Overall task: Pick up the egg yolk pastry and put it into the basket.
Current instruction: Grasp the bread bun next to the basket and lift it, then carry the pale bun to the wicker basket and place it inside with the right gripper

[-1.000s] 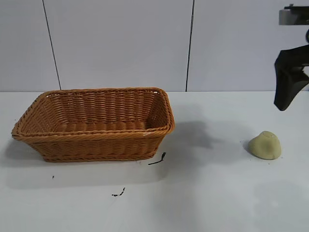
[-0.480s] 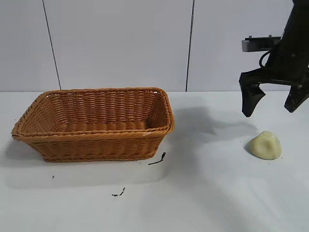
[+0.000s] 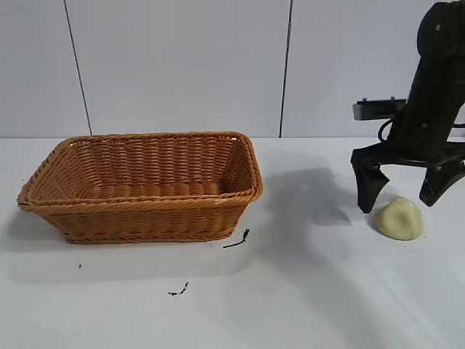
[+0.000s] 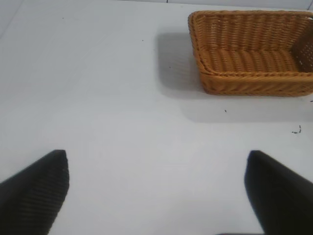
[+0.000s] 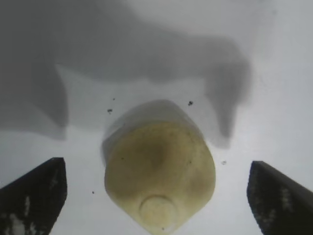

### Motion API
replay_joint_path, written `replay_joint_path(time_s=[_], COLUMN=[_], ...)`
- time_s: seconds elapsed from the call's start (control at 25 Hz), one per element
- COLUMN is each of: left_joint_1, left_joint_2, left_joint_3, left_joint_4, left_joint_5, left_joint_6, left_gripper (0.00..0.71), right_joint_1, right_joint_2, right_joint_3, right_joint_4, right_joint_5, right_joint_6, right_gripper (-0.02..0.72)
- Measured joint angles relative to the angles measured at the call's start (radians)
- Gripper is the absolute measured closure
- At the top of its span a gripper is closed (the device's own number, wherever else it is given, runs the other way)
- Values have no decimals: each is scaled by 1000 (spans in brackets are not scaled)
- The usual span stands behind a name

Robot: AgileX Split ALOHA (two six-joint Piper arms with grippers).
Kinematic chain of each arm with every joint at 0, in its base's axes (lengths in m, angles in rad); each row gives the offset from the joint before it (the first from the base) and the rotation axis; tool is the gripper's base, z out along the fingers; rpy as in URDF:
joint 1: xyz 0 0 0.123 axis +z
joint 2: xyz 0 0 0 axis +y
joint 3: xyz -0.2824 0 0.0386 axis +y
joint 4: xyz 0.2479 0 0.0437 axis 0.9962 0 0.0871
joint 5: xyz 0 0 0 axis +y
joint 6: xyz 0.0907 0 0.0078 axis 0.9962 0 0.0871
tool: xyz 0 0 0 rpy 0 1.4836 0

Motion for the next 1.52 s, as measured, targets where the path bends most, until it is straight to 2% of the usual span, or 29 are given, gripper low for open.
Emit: replay_joint_path(time_s=[0.24,0.36,0.56,0.64,0.84,1.08,1.28,1.52], left_joint_1=[0,0,0,0,0,0,0,0], left_joint_2=[0,0,0,0,0,0,0,0], left_joint_3=[0,0,0,0,0,0,0,0], left_joint_4=[0,0,0,0,0,0,0,0], left_joint_5=[0,0,0,0,0,0,0,0], left_joint_6=[0,0,0,0,0,0,0,0], left_gripper=[14,14,14,14,14,14,14,14], right_joint_1=[0,0,0,0,0,0,0,46], right_joint_2=[12,12,12,12,-8,-94,-131,-131], right_joint_3=[0,0,0,0,-25,-176,-317,-438], right_joint_4=[0,1,0,0,2,13,18,-9], right_joint_5=[6,26,46,48,87,263,369,396], right_joint_6=[0,0,0,0,0,0,3,22], right_gripper=[24,148,450,503,533,535,535,535])
